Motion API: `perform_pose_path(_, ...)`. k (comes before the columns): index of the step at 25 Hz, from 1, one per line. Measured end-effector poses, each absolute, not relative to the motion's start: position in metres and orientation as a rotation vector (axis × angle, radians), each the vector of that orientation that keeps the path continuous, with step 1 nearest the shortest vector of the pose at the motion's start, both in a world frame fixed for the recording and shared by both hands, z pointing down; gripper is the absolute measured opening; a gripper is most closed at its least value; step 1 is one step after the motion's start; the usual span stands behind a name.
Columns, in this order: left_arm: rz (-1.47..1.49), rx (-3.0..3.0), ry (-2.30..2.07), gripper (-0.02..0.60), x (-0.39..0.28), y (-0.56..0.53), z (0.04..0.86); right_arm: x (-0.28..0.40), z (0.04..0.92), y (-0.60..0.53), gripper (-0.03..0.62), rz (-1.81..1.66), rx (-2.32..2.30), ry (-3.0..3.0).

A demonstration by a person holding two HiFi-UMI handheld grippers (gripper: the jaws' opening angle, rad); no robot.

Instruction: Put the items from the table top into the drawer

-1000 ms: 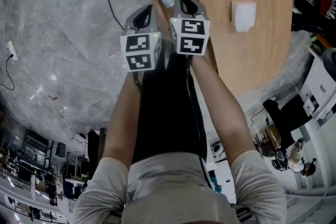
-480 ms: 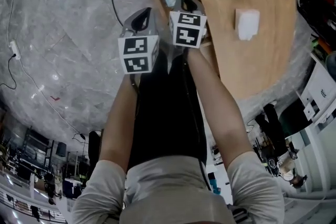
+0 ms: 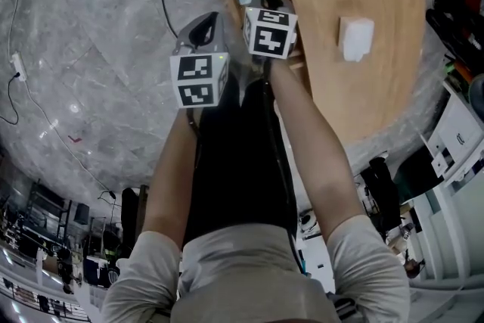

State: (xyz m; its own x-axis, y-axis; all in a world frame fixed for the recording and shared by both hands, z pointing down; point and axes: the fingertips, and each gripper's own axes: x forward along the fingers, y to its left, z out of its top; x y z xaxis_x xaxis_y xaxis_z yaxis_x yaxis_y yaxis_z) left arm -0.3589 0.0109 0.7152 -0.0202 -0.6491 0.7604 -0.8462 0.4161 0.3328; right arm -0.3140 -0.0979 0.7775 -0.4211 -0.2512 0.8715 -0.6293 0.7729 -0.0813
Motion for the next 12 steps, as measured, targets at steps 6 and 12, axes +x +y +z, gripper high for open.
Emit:
perform_pose_path(6,0.257,1.322,-1.739,0.02,-0.353,0.004,0.713,-0.333,0.768,-0.088,0.072,0.469,0.57,-2.102)
perform_pose_path(12,0.234,1.315,-1.75,0.02,-0.345,0.003,0.708,-0.337,0.741,-0.089,0.042,0.452,0.562,-2.192)
